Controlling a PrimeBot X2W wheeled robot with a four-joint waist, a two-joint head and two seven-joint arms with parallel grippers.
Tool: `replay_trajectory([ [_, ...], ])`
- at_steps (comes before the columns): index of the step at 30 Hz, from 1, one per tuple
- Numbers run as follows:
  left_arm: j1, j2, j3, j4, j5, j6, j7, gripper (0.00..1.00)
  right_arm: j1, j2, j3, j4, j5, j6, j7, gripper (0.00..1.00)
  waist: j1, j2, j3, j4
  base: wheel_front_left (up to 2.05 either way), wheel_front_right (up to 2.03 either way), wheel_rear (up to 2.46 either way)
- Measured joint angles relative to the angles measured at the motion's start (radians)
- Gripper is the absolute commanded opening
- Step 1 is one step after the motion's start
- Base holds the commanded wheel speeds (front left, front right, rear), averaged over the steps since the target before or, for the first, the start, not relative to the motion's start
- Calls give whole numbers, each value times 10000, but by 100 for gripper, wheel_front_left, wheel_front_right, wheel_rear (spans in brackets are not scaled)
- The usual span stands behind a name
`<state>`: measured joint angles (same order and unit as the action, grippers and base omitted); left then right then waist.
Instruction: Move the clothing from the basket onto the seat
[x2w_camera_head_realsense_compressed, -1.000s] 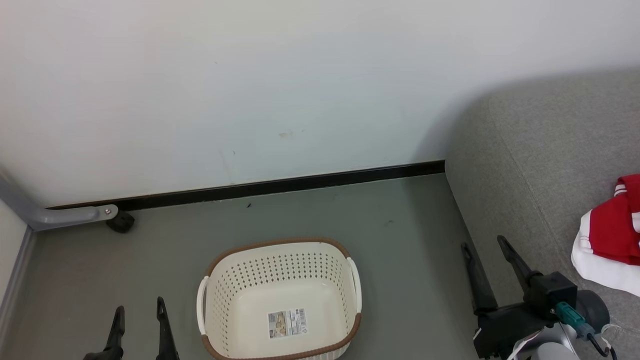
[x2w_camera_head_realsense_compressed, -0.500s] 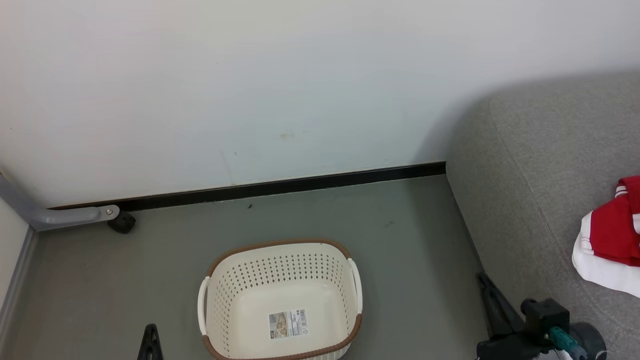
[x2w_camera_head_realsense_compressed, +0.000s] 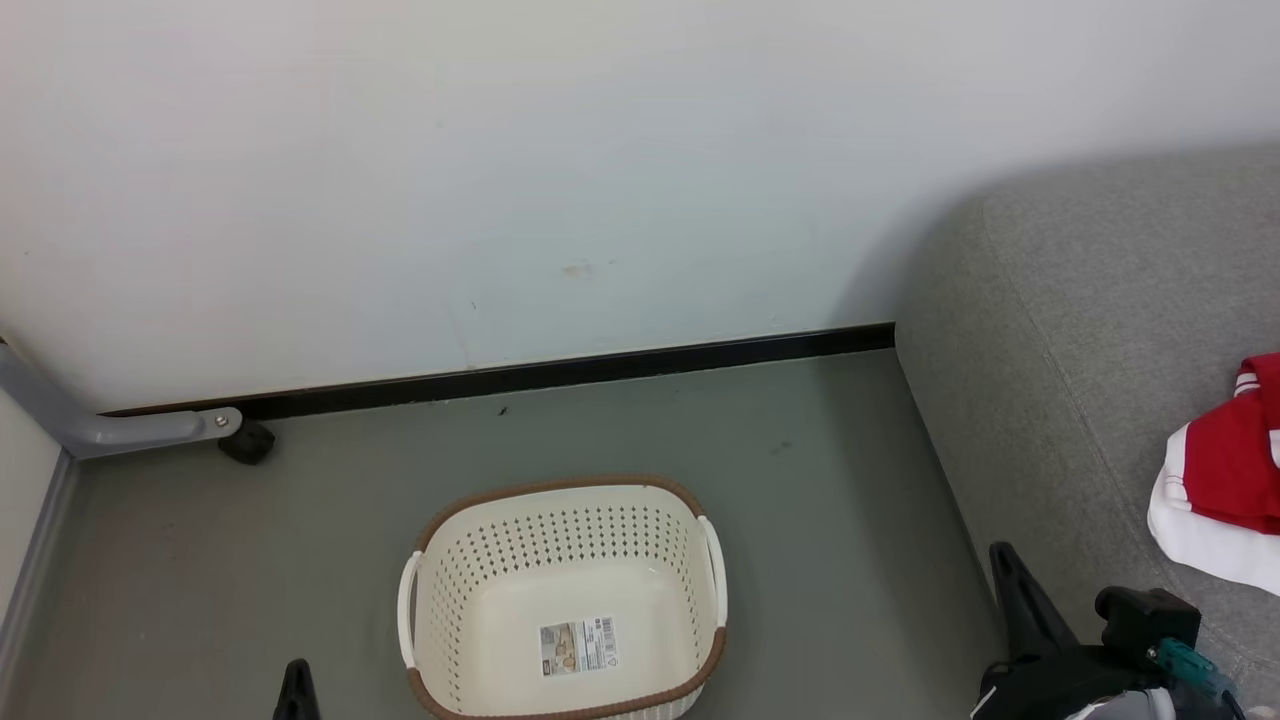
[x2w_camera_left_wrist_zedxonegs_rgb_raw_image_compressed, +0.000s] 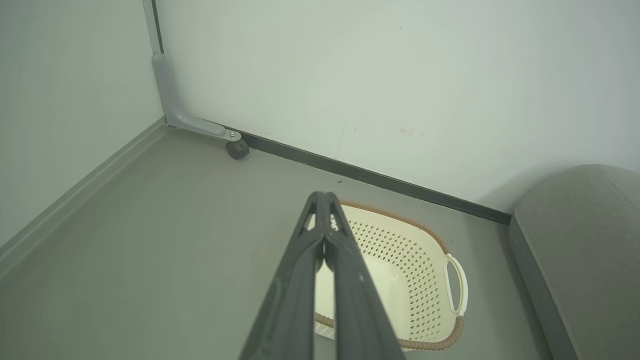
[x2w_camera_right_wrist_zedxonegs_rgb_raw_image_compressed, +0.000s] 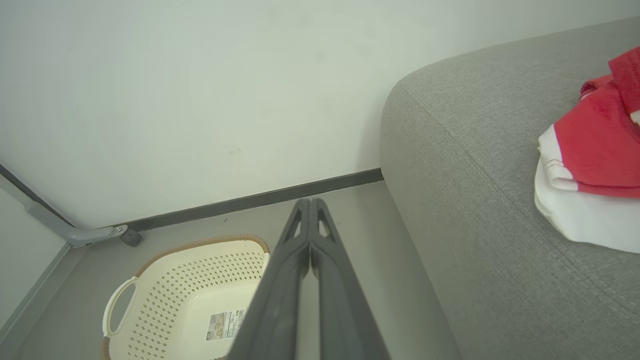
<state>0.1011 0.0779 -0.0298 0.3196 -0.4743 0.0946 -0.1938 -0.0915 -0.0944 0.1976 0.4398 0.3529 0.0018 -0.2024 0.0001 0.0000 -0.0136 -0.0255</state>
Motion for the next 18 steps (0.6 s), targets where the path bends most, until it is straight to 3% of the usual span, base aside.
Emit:
replay_trajectory([
  [18,-368,-77,263,0,-2341,-435,690,0,-3,123,-723,-221,2700,263,723,0,0,0,28,53,0,0,0],
])
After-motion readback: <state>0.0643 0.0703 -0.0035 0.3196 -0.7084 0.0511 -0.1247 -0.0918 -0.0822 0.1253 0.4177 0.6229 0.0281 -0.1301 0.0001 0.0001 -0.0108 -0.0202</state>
